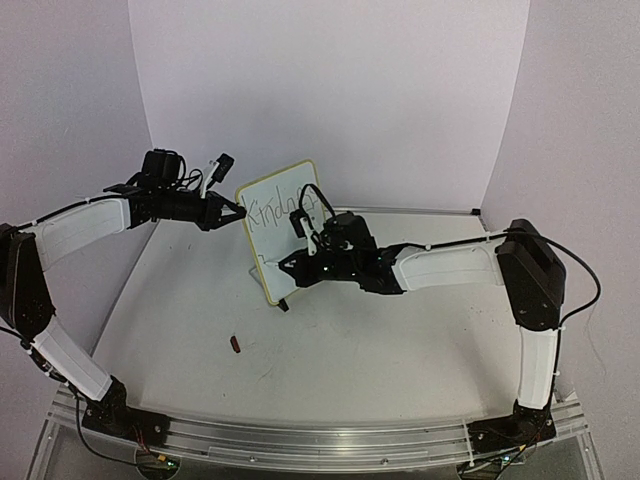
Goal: Write a sentence on the whiteboard
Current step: Write on the whiteboard with the whiteboard marker without the cap.
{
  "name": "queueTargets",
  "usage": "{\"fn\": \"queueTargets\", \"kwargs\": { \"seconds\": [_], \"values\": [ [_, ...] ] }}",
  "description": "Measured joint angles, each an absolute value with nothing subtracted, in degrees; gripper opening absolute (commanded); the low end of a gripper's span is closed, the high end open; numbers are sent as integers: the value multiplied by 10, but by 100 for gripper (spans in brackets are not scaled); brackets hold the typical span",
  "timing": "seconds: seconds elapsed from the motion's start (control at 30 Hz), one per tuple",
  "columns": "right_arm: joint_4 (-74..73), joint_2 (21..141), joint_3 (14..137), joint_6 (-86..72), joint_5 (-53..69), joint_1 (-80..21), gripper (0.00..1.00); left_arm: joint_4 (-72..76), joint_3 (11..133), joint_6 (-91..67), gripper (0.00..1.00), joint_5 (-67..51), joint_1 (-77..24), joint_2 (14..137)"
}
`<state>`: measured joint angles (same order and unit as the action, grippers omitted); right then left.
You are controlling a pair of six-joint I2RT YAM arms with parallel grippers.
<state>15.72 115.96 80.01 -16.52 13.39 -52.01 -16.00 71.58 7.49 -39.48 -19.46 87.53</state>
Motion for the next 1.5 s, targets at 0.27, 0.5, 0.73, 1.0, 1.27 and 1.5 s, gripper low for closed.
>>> {"fn": "queueTargets", "kwargs": {
  "seconds": [0.27, 0.5, 0.73, 1.0, 1.27, 1.5],
  "values": [
    [167, 1160, 800, -166, 134, -520, 0, -160, 716, 75, 0, -395, -194, 875],
    [172, 1156, 796, -168, 134, -520, 0, -161, 717, 75, 0, -395, -195, 875],
    [185, 1116, 767, -173, 138, -520, 0, -161, 717, 75, 0, -395, -195, 875],
    [201, 1109, 768, -174, 139, -520, 0, -161, 717, 75, 0, -395, -195, 875],
    [201, 1118, 785, -175, 144, -520, 0, -161, 717, 75, 0, -395, -195, 875],
    [200, 1135, 798, -175, 144, -520, 0, -161, 717, 75, 0, -395, -196, 875]
  ]
}}
